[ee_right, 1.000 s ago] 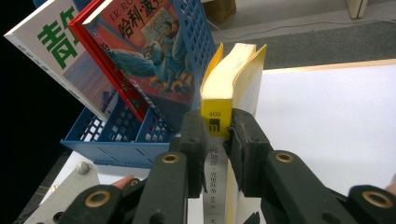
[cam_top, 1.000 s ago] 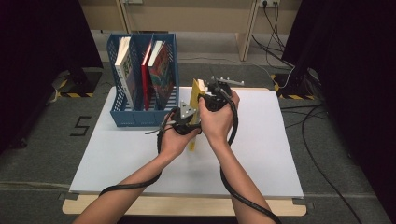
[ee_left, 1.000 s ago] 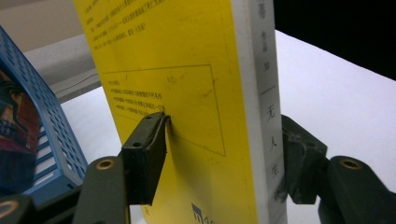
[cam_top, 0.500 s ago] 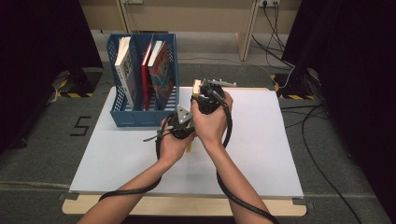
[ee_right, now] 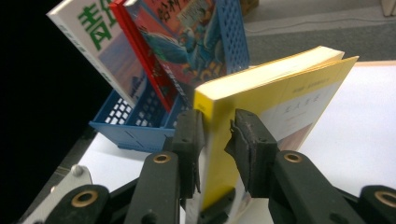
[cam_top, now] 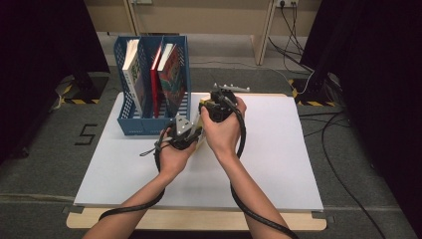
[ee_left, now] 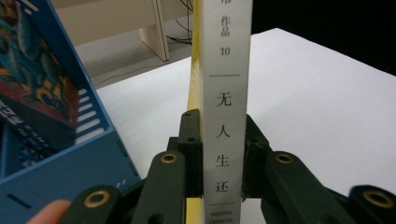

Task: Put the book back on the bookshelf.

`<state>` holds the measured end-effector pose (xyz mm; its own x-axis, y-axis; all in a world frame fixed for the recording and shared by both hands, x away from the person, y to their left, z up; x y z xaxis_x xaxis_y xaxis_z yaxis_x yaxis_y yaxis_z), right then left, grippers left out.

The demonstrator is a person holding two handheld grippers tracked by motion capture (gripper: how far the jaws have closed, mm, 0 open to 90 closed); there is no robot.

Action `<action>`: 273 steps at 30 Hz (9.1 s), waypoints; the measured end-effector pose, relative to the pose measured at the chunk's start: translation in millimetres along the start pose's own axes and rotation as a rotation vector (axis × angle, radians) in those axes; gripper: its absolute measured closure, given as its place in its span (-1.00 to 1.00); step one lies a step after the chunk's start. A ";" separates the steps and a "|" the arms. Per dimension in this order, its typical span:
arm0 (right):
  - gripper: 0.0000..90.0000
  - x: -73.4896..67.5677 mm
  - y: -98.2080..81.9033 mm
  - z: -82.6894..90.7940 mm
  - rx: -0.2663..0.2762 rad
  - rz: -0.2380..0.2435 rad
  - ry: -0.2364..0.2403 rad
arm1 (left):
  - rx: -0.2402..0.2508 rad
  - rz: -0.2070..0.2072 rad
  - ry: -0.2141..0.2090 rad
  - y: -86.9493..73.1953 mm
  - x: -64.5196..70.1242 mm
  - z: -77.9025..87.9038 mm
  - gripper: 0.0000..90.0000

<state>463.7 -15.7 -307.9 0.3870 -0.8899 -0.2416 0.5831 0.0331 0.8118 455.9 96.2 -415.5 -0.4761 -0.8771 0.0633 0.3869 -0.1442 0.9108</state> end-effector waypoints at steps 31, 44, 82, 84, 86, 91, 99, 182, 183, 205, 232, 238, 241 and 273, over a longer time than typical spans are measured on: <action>0.37 91.8 -69.8 -2.1 -0.106 -0.066 -0.118 | 0.008 0.041 -0.029 -60.1 -48.3 45.0 0.65; 0.35 122.7 -105.9 -3.0 -0.145 -0.124 -0.151 | 0.060 0.041 -0.035 -58.1 -48.2 44.6 0.60; 0.29 173.6 -172.5 20.2 -0.120 -0.230 -0.157 | 0.147 0.053 -0.051 -29.9 -49.7 44.6 0.67; 0.29 175.3 -173.4 21.8 -0.117 -0.239 -0.156 | 0.144 0.059 -0.055 -28.7 -49.8 44.2 0.67; 0.29 176.9 -174.8 23.1 -0.116 -0.236 -0.162 | 0.141 0.055 -0.053 -27.4 -49.0 43.8 0.68; 0.29 178.4 -175.6 24.9 -0.105 -0.241 -0.161 | 0.134 0.046 -0.056 -23.2 -46.1 43.6 0.68; 0.29 176.3 -176.5 24.5 -0.108 -0.254 -0.158 | 0.133 0.053 -0.055 -16.1 -48.6 47.9 0.68; 0.26 175.6 -179.5 22.5 -0.114 -0.240 -0.163 | 0.255 0.097 -0.004 69.0 -72.9 66.8 0.68; 0.26 175.8 -179.6 22.5 -0.112 -0.240 -0.163 | 0.256 0.099 -0.002 69.7 -73.5 66.7 0.68; 0.25 174.6 -181.1 20.5 -0.120 -0.244 -0.158 | 0.261 0.127 0.039 83.8 -87.6 58.9 0.68; 0.25 174.0 -182.1 19.9 -0.125 -0.261 -0.158 | 0.266 0.165 0.110 97.6 -105.4 38.9 0.68; 0.25 175.1 -182.2 20.2 -0.124 -0.251 -0.160 | 0.263 0.167 0.128 100.4 -107.7 32.0 0.68; 0.25 175.0 -182.0 20.3 -0.123 -0.254 -0.158 | 0.265 0.171 0.133 102.2 -108.4 28.9 0.68; 0.24 174.1 -181.7 20.8 -0.120 -0.249 -0.151 | 0.255 0.173 0.185 108.8 -114.0 1.2 0.68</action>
<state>410.2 -186.1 -486.4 0.1162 -0.9348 -0.3357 0.7305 -0.1486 0.6666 551.3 181.0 -323.1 -0.2606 -0.9499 0.1723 0.2287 0.1126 0.9670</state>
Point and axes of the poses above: each handheld gripper's, and its own axes: z roughly backward along the jaws, y roughly out of its top, x roughly to its right, the point moved 4 cm from there along -z, roughly forward along the jaws, and after that the axes turned 6 degrees about z, right-handed, at the moved point
